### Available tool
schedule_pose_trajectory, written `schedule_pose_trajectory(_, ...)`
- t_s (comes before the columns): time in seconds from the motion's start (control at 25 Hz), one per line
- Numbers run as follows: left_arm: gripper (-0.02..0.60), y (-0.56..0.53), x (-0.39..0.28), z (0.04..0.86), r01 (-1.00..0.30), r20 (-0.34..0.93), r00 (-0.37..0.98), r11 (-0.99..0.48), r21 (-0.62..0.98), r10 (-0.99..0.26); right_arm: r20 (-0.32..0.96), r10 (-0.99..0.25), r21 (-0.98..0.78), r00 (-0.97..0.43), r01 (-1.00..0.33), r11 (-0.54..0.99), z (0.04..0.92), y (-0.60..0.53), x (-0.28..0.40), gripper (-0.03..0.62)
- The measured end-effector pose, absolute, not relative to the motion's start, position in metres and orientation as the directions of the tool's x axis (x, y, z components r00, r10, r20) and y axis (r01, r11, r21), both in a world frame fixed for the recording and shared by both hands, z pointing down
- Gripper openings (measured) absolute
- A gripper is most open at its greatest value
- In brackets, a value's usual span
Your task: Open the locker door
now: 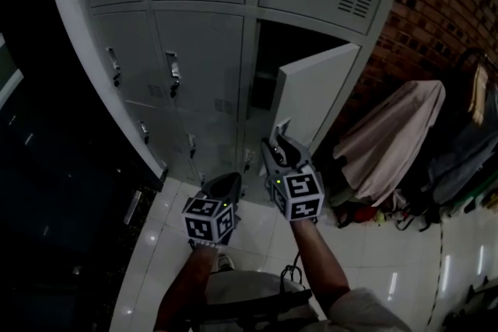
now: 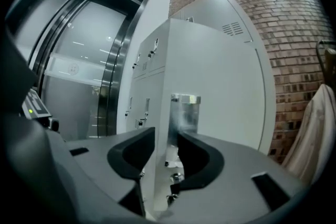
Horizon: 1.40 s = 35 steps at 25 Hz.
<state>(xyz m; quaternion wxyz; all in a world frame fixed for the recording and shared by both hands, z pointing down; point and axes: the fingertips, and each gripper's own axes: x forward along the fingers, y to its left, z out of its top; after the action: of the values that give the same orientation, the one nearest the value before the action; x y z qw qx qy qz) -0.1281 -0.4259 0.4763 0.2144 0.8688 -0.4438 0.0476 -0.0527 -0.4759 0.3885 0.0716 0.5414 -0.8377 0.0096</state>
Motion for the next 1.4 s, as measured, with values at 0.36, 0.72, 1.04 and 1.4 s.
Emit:
schedule_pose_trajectory(0.36, -0.003, -0.389, -0.075, 0.478, -0.779, 0.279, 0.620, -0.531, 0.335, -0.733, 0.151, -0.903, 0.075, -0.401, -0.907, 0.415, 0.393, -0.413, 0.007, 0.173)
schedule_pose_trajectory(0.72, -0.003, -0.357, -0.033, 0.484, -0.767, 0.289, 0.636, -0.543, 0.341, -0.716, 0.137, -0.927, 0.093, -0.349, -0.927, 0.363, 0.394, -0.380, 0.073, 0.181)
schedule_pose_trajectory(1.04, -0.003, -0.344, 0.001, 0.486, -0.752, 0.297, 0.657, -0.569, 0.333, -0.693, 0.156, -0.940, 0.087, -0.303, -0.944, 0.318, 0.401, -0.365, 0.120, 0.163)
schedule_pose_trajectory(1.4, -0.003, -0.345, 0.021, 0.484, -0.747, 0.309, 0.664, -0.584, 0.318, -0.681, 0.152, -0.945, 0.074, -0.290, -0.950, 0.303, 0.404, -0.362, 0.143, 0.146)
